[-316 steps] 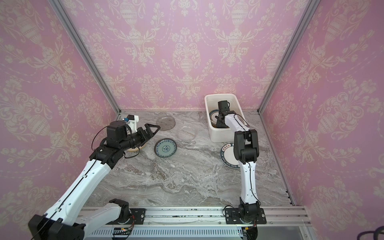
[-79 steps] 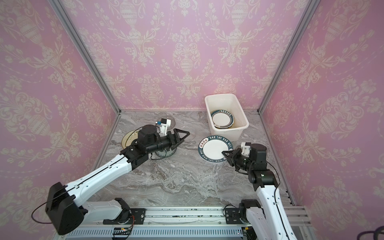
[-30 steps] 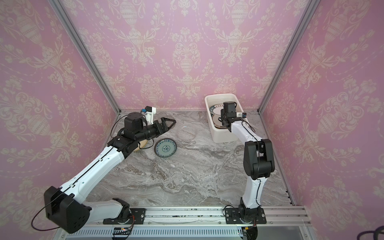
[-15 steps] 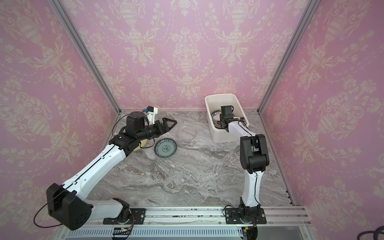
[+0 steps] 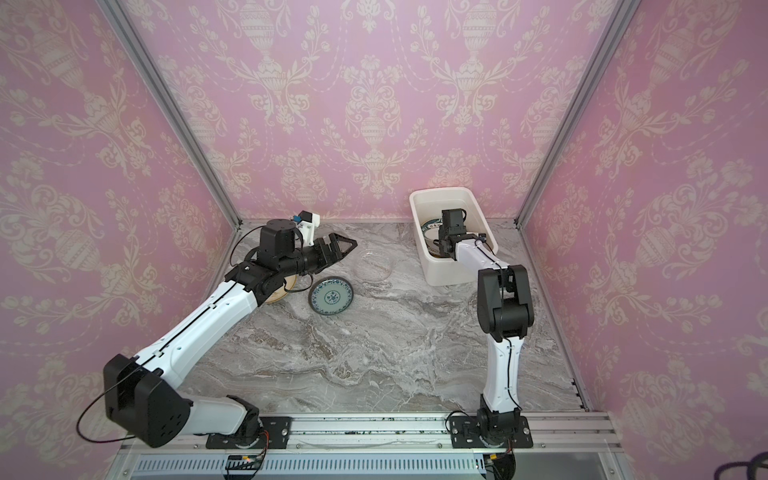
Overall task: Place the plates into the plastic bin on the countertop
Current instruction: 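Lower the green-rimmed plate into the bin onto the stack with the right gripper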
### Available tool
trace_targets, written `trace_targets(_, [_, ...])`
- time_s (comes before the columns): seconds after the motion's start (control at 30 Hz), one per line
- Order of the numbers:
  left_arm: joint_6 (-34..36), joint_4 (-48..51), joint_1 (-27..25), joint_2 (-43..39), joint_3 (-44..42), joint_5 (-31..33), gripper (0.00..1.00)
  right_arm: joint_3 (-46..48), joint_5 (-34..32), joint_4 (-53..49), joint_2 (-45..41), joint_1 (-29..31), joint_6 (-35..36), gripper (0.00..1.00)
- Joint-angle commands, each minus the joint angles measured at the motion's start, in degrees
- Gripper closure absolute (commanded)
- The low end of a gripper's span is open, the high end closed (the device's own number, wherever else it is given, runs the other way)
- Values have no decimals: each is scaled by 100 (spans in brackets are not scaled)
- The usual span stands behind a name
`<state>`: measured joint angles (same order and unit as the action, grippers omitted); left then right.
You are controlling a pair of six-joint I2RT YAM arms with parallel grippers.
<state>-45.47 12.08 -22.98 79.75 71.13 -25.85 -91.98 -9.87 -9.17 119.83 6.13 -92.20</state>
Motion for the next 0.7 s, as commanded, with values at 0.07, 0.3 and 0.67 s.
trace_targets(0.07, [150, 88, 31, 141, 223, -140, 1, -144, 69, -90, 173, -57, -34, 58])
trace_targets(0.3, [153, 72, 31, 266, 277, -148, 1, -134, 210, -277, 272, -103, -61, 32])
trace_targets(0.67, [162, 58, 48, 423, 296, -119, 1, -577, 431, -862, 635, -169, 98, 16])
